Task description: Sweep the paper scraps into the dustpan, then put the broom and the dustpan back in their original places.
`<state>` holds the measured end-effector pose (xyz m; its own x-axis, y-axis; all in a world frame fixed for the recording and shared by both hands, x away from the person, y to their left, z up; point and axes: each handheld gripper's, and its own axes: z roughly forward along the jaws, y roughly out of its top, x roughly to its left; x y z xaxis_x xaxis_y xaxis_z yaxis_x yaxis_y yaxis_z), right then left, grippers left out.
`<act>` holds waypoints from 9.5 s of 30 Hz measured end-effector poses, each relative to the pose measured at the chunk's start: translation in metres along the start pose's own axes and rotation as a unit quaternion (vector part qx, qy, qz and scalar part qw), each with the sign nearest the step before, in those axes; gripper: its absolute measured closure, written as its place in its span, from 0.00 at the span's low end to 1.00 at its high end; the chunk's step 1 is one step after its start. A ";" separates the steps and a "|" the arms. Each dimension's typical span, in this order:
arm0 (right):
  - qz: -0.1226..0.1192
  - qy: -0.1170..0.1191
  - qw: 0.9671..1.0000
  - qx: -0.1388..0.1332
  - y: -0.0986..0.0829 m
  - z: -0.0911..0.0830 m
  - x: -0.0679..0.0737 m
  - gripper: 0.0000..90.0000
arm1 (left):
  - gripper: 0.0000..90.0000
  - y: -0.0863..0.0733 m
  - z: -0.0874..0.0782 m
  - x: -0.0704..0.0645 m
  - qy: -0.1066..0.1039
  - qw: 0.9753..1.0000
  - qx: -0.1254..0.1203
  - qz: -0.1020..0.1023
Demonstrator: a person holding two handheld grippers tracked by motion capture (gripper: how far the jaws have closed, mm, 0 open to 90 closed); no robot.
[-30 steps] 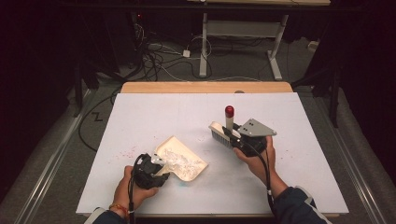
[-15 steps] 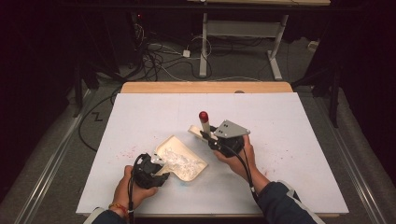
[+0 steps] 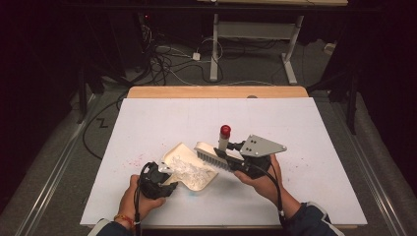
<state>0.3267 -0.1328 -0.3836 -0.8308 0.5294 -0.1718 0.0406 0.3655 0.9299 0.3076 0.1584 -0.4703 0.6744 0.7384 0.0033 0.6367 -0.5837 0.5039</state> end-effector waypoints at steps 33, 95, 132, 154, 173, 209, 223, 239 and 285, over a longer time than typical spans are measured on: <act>0.042 0.018 0.997 0.065 -0.027 -0.021 0.001 0.79 | 0.70 -0.001 0.001 -0.001 0.005 1.000 -0.005 -0.005; 0.023 0.002 0.999 0.030 -0.013 -0.048 0.008 0.79 | 0.70 -0.001 -0.003 -0.014 -0.005 1.000 0.013 0.015; 0.016 -0.070 0.996 0.052 -0.025 -0.049 -0.013 0.79 | 0.70 0.000 -0.002 -0.014 0.000 1.000 0.015 0.012; 0.014 0.004 1.000 0.007 0.005 -0.042 0.016 0.79 | 0.70 -0.001 -0.002 -0.015 -0.002 1.000 0.009 -0.001; 0.024 -0.013 0.998 0.053 -0.024 -0.094 -0.010 0.79 | 0.70 -0.004 -0.005 -0.010 0.010 1.000 -0.001 -0.001; 0.050 -0.030 0.993 0.104 -0.043 -0.171 -0.046 0.79 | 0.70 -0.017 -0.022 0.036 0.048 0.994 -0.045 -0.084; 0.087 0.014 0.986 0.139 -0.054 -0.175 -0.052 0.79 | 0.70 -0.025 -0.019 0.050 0.085 0.985 -0.058 -0.137; 0.103 -0.027 0.974 0.202 -0.059 -0.126 -0.118 0.66 | 0.28 -0.018 -0.024 0.016 0.058 0.982 -0.146 -0.104; 0.129 -0.229 0.958 0.115 -0.076 -0.059 -0.149 0.36 | 0.19 -0.028 -0.018 -0.001 0.074 0.978 -0.197 -0.008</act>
<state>0.4145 -0.2842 -0.4098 -0.4480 0.8860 -0.1195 0.3765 0.3082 0.8737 0.2822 0.1802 -0.4694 0.5854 0.8041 0.1035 0.4335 -0.4184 0.7981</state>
